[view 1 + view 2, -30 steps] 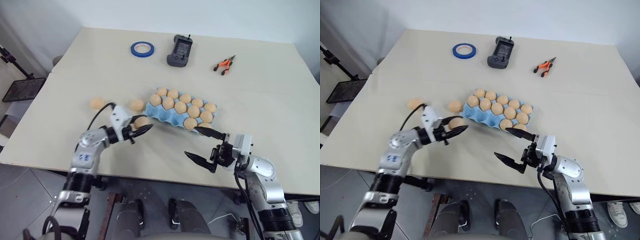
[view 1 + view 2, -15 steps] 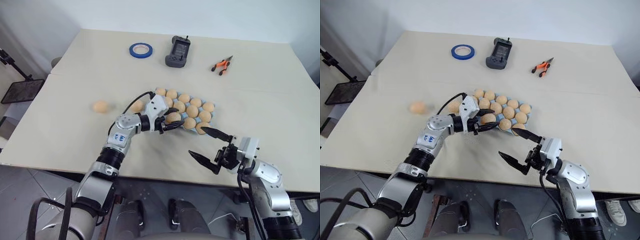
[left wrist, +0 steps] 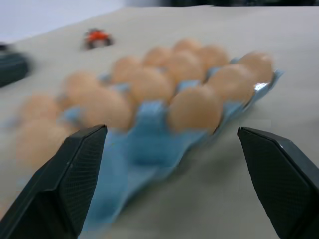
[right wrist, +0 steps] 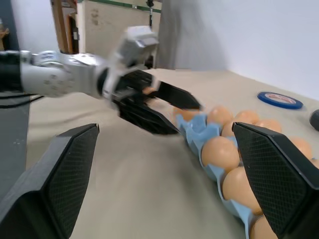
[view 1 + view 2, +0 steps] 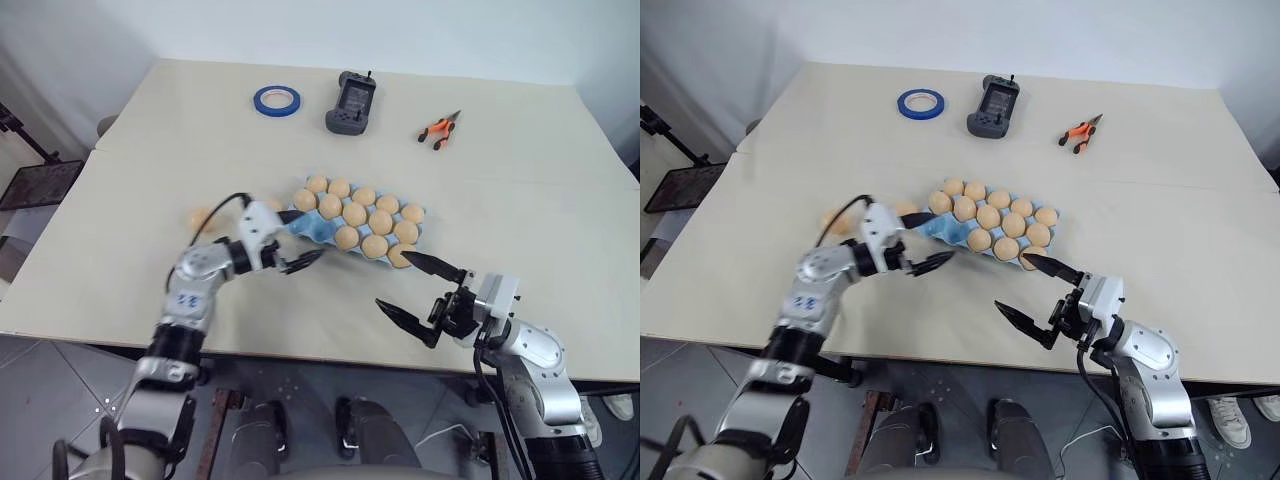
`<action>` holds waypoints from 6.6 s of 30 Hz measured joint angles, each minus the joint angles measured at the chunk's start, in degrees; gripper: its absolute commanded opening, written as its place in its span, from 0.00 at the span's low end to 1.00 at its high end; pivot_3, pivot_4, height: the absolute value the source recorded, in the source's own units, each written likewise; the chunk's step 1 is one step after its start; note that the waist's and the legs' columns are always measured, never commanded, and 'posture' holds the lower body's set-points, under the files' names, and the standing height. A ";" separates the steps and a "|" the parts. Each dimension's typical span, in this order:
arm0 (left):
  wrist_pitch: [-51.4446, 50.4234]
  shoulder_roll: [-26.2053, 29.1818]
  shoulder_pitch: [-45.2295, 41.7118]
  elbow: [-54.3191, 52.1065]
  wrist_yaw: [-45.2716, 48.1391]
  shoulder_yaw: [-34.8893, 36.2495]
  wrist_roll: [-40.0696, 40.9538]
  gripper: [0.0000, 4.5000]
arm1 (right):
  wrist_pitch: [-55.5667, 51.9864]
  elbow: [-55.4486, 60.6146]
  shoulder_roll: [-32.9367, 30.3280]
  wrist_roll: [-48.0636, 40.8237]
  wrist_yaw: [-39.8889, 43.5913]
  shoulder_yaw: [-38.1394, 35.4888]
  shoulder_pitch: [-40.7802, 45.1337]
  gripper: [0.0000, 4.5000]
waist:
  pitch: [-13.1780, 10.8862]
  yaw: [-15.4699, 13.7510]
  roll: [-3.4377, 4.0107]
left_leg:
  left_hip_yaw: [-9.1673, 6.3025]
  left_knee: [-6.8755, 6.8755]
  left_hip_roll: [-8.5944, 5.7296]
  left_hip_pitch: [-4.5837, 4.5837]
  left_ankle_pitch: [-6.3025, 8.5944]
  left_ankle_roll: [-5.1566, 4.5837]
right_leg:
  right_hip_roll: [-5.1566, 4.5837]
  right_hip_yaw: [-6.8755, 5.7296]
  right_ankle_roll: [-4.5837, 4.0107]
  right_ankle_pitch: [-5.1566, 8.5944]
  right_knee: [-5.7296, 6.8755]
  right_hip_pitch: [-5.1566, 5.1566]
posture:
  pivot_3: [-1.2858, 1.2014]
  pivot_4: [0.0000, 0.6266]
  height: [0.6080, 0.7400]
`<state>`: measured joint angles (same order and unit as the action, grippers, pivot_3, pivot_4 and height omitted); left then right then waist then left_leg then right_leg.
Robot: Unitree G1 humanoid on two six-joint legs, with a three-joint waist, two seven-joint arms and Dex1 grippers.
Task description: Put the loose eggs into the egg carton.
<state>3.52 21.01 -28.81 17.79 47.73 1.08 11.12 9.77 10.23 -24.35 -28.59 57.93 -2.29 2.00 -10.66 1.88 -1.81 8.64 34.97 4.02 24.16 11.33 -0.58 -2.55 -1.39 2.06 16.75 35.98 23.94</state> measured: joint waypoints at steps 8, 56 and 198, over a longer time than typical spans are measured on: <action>-0.73 5.02 19.41 -12.34 -6.45 12.50 3.67 0.99 | 0.02 -3.61 0.29 -0.50 2.73 0.93 3.55 1.00 | 0.00 -0.22 0.00 | 0.01 -0.04 -0.02 0.00 0.03 0.02 | -0.16 0.04 -0.68 0.38 -0.12 -0.02 | 0.52 0.24 1.00; 4.37 -4.25 -25.24 46.17 -18.12 2.44 -7.83 0.59 | -1.17 -3.12 0.13 -0.30 0.42 0.79 3.08 1.00 | 0.00 -0.30 -0.04 | 0.19 -0.17 -0.13 0.07 0.00 0.03 | 0.00 0.03 0.18 -0.14 -0.18 0.13 | 0.52 0.24 1.00; 3.42 13.05 -18.08 24.85 11.63 2.98 -1.37 0.99 | 1.34 -5.42 0.89 2.03 1.45 0.79 2.50 1.00 | 0.01 0.43 -0.06 | 0.55 -0.02 0.05 0.10 -0.01 0.05 | 0.02 0.29 0.08 -0.09 0.28 0.45 | 0.52 0.24 1.00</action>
<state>6.94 34.06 -46.89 42.64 59.36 4.05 9.75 11.11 4.82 -23.46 -26.56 59.38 -1.50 4.49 -10.65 2.31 -1.88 9.19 34.95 4.07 24.26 11.33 -0.53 -2.53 -1.10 2.14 16.66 36.26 24.39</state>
